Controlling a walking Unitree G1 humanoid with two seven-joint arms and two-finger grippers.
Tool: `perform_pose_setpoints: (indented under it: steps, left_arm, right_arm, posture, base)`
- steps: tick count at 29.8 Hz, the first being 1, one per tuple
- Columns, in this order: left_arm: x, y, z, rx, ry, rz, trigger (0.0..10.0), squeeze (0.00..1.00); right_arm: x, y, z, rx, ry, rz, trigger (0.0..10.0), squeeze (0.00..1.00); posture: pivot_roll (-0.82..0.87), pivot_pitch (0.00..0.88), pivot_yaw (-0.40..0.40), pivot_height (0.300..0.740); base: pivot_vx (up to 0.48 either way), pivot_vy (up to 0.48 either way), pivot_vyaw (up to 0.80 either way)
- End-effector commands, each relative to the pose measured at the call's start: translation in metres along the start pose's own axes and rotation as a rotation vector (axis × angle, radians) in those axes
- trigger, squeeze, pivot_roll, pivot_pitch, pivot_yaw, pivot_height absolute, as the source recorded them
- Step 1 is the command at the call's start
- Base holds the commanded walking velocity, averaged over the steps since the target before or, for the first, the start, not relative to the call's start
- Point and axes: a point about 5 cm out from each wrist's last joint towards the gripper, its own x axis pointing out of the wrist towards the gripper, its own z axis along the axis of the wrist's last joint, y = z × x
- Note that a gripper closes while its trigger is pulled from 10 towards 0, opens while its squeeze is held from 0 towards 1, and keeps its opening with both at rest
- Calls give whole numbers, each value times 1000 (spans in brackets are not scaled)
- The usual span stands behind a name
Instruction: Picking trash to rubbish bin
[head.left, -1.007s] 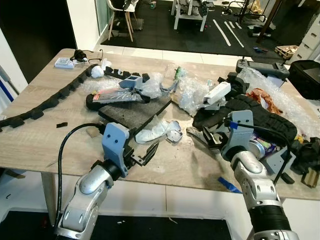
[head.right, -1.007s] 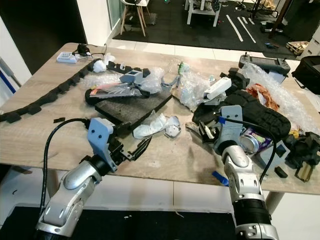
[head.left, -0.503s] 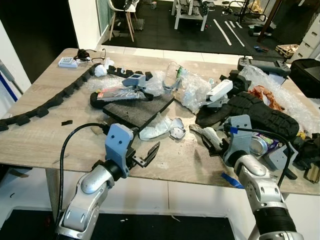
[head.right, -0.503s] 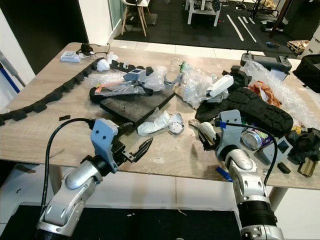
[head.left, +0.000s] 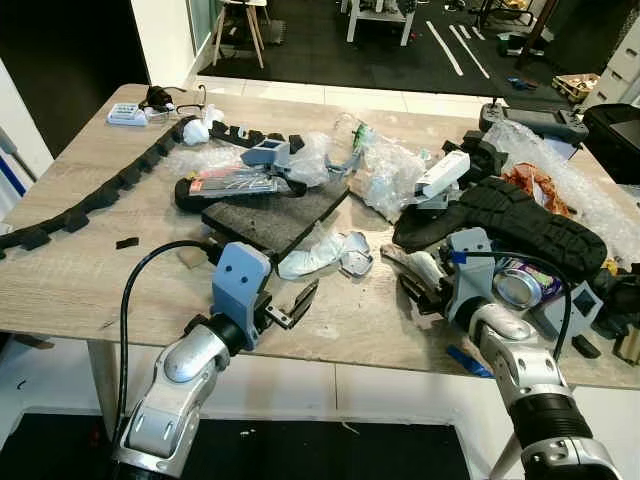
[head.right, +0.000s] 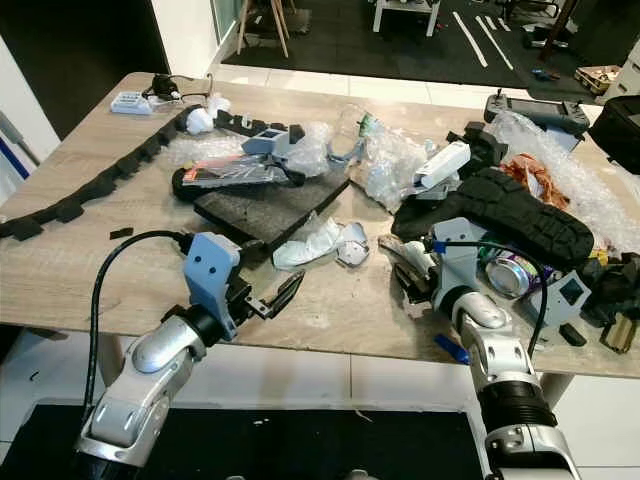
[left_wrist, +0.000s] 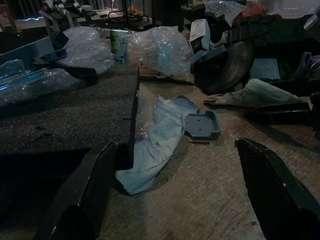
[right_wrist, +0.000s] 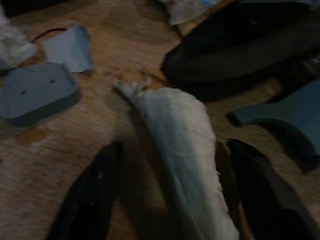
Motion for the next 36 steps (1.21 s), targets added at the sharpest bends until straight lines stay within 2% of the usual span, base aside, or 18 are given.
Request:
perform_pose_setpoints:
  steps: [1, 13, 20, 22, 25, 26, 27, 30, 33, 36]
  left_arm:
    - [0, -1, -4, 6, 27, -5, 10000, 0]
    - [0, -1, -4, 10, 31, -4, 10000, 0]
    - [1, -1, -4, 14, 33, -3, 10000, 0]
    - [1, 0, -4, 15, 32, -4, 10000, 0]
    - [0, 0, -4, 15, 31, -4, 10000, 0]
    - [0, 0, -3, 16, 30, -4, 10000, 0]
    - [0, 0, -3, 16, 30, -4, 10000, 0]
    - [1, 1, -4, 15, 25, 13, 10000, 0]
    - [1, 1, -4, 19, 26, 17, 10000, 0]
    - [1, 1, -3, 17, 24, 6, 10000, 0]
  right_arm:
    - [0, 1, -2, 4, 7, 15, 196, 0]
    - [4, 17, 14, 36, -71, 54, 0, 0]
    - [9, 29, 48, 78, -220, 86, 0, 0]
    - [8, 31, 67, 79, -291, 89, 0, 0]
    - [8, 31, 75, 81, -319, 89, 0, 0]
    - [5, 32, 95, 89, -415, 91, 0, 0]
    - [5, 32, 95, 89, -415, 91, 0, 0]
    - [-5, 35, 127, 72, -609, 107, 0, 0]
    - [-9, 41, 131, 20, -645, 146, 0, 0]
    - [-11, 48, 128, 35, -644, 170, 0, 0]
  posture:
    - [6, 165, -47, 740]
    - [8, 163, -43, 740]
    - [11, 162, -44, 740]
    - [11, 163, -44, 740]
    - [11, 163, -44, 740]
    - [11, 163, -45, 740]
    - [11, 163, -45, 740]
    - [11, 163, -45, 740]
    - [10, 164, -45, 740]
    - [9, 167, -45, 740]
  base:
    - [0, 0, 0]
    - [0, 0, 0]
    - [0, 0, 0]
    - [0, 0, 0]
    - [0, 0, 0]
    - [0, 0, 0]
    - [0, 0, 0]
    - [0, 0, 0]
    - [0, 0, 0]
    - [0, 0, 0]
